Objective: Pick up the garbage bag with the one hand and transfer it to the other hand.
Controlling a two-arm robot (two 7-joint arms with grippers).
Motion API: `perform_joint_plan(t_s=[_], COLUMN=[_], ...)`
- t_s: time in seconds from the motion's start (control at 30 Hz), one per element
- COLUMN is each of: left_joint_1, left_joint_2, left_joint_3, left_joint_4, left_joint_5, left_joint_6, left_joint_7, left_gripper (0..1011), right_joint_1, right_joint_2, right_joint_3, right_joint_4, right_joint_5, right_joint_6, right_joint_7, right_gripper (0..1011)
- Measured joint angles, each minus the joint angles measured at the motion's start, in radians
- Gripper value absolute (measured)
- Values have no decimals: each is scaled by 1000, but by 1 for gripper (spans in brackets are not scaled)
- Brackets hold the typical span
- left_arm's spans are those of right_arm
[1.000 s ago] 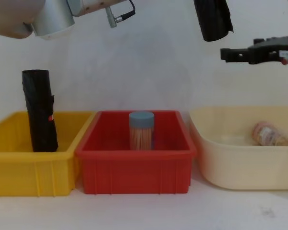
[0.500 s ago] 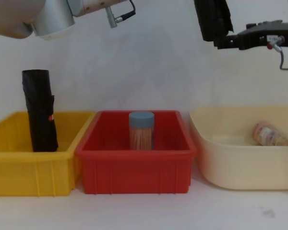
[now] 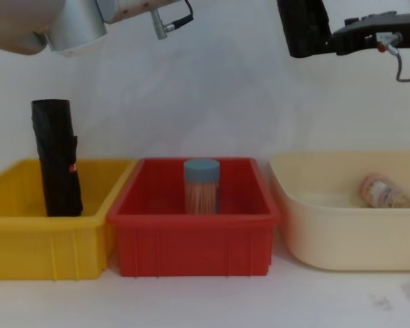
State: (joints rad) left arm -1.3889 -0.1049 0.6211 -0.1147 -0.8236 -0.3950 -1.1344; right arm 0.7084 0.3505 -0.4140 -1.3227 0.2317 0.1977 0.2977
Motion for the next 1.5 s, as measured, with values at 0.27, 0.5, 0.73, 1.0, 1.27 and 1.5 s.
perform_joint_plan(t_s=[0.27, 0.5, 0.73, 1.0, 1.27, 1.5], left_joint_1=[0, 0, 0, 0, 0, 0], left_joint_2=[0, 0, 0, 0, 0, 0], left_joint_3=[0, 0, 0, 0, 0, 0], left_joint_4=[0, 0, 0, 0, 0, 0], left_joint_5=[0, 0, 0, 0, 0, 0], left_joint_6=[0, 0, 0, 0, 0, 0], left_joint_7=[0, 0, 0, 0, 0, 0], left_gripper=[353, 353, 353, 353, 353, 353], right_joint_1=[1, -2, 4, 27, 53, 76], right_joint_2=[23, 33, 27, 6, -20, -43], right_joint_3=[-2, -1, -4, -15, -25, -32], right_joint_4=[-47, -84, -87, -48, -4, 28], right_joint_5=[7, 12, -3, -32, -55, -73], right_joint_6=[27, 47, 56, 51, 35, 22], right_joint_7=[54, 84, 84, 68, 59, 51], right_gripper=[999, 999, 999, 1000, 999, 999])
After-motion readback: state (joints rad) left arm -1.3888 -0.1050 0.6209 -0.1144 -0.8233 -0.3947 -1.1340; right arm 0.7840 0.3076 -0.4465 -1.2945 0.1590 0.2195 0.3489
